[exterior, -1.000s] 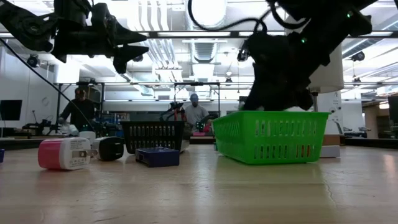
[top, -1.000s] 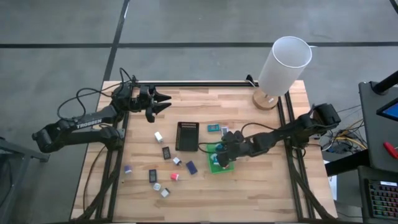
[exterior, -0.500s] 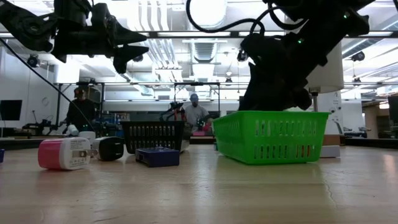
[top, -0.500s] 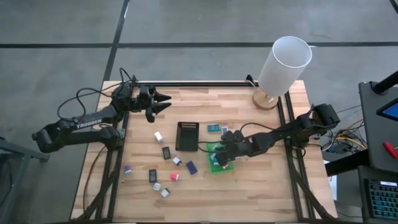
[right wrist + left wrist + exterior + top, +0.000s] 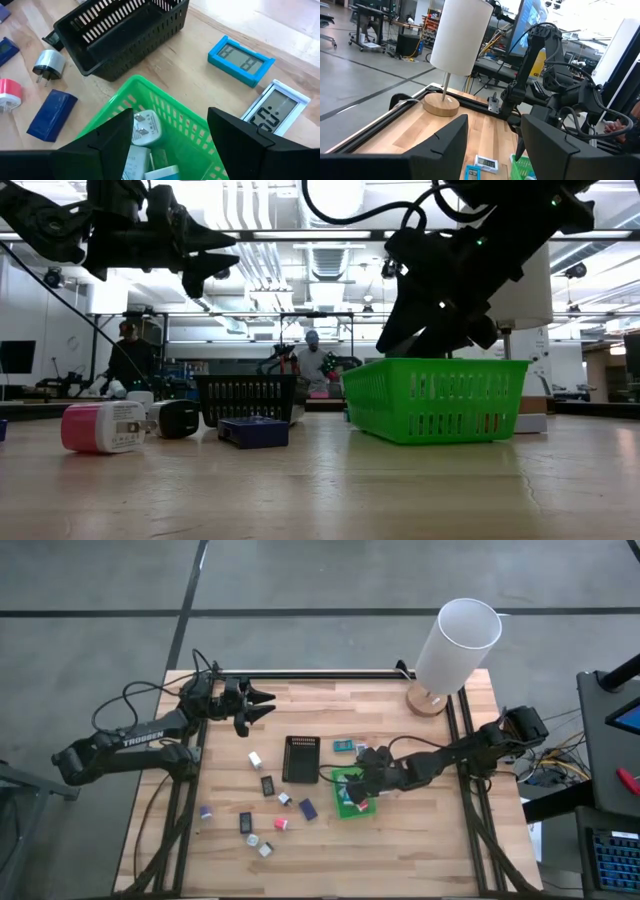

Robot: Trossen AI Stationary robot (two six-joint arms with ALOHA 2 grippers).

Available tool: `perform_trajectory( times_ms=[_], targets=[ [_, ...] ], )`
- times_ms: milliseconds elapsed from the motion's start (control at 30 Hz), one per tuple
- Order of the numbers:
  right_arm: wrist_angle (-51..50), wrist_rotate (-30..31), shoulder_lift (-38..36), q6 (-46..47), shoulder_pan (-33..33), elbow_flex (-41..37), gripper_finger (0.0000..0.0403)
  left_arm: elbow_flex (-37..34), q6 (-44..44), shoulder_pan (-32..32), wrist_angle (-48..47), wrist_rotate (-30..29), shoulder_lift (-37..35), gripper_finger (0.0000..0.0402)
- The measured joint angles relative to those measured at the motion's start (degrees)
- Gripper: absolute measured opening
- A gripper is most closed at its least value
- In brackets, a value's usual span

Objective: Pick & Place Office items
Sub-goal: Put the white charger adapter into the green bin

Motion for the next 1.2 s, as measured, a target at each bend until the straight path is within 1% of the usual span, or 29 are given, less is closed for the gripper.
perform_trajectory(
  times_ms=[167,267,400,500,567,667,700,1067,1200],
  targets=[
    [1.32,0.43,-0.13,-0.43,0.0,0.0,0.0245,0.0,0.0,0.0,0.0,0.0,0.0,0.019],
    [3.08,4.44,-1.37,-2.06,0.0,-0.02,0.0248,0.0,0.0,0.0,0.0,-0.02,0.0,0.019],
    [6.62,13.19,-4.71,-14.36,0.41,-0.02,0.0251,0.0,0.0,0.0,0.0,-0.01,0.0,0.019],
    [7.94,17.49,-7.42,-22.29,1.71,-0.02,0.0251,0.0,0.0,0.0,0.0,0.0,0.0,0.019],
    [7.71,17.78,-9.29,-27.4,2.61,-0.02,0.0251,-0.02,0.0,0.0,0.02,0.0,0.01,0.019],
    [7.44,15.63,-12.08,-35.83,4.19,-0.26,0.0254,0.0,0.0,0.0,0.0,-0.01,0.0,0.019],
    [7.45,15.2,-12.77,-37.09,4.64,-0.42,0.0255,-0.02,0.0,0.0,0.01,-0.01,0.01,0.019],
    [7.91,14.51,-15.07,-38.42,5.42,-1.52,0.0262,0.0,0.0,0.0,0.0,0.0,0.0,0.019],
    [18.51,14.91,-17.35,-41.06,3.98,-4.62,0.0256,0.0,0.0,0.0,0.02,0.0,0.0,0.019]
  ],
)
